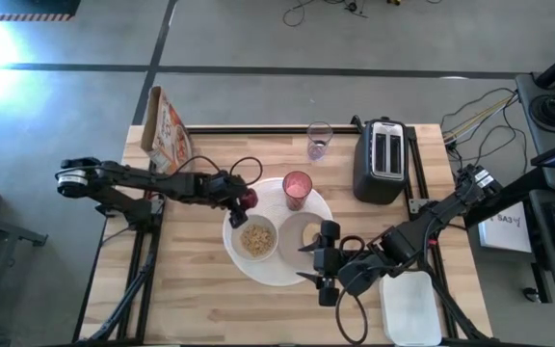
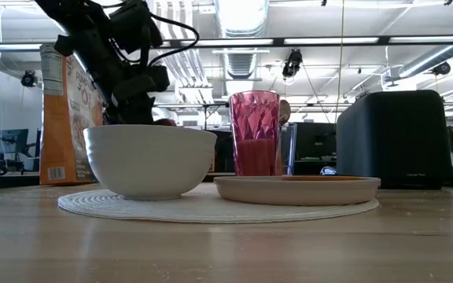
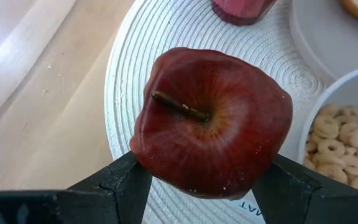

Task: Arrange a breakfast setting
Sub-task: Put the red apple on the white table mat to the left of the red glass

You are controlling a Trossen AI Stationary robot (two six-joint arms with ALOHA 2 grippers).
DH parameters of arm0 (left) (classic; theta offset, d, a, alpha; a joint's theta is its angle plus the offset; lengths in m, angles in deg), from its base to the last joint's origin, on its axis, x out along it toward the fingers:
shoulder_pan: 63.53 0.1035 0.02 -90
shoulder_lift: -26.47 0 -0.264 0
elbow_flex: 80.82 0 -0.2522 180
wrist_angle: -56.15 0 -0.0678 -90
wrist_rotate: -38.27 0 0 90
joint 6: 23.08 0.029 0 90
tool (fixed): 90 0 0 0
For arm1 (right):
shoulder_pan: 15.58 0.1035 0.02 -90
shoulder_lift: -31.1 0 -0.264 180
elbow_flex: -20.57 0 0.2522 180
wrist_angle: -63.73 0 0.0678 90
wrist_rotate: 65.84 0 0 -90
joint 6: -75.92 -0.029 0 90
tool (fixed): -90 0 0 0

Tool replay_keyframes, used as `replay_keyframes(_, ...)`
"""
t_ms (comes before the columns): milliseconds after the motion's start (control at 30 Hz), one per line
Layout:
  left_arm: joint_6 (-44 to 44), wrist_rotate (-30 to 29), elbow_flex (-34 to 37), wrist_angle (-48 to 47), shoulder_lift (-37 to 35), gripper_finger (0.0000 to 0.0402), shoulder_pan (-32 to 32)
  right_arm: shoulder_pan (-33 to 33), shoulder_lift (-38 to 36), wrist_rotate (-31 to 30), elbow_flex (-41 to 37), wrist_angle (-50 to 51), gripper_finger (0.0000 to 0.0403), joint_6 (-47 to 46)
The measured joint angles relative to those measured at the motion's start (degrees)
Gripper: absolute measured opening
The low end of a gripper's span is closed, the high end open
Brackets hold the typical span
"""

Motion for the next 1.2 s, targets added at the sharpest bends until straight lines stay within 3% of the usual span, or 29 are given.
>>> replay_keyframes(400, -0.15, 0.04, 1.53, 2.51, 0.15, 0.0224, 0.00, 0.01, 0.00, 0.00, 0.00, 0.00, 0.0247, 0.00)
replay_keyframes(1000, -0.32, 1.20, -1.44, 3.81, 8.47, 0.0224, -0.04, 0.01, 0.00, 0.00, -0.02, -0.39, 0.0247, 0.00)
replay_keyframes(1200, -2.12, 1.18, -1.72, 3.56, 8.76, 0.0247, 0.02, 0.00, 0.00, 0.00, -0.02, -0.42, 0.0247, 0.00)
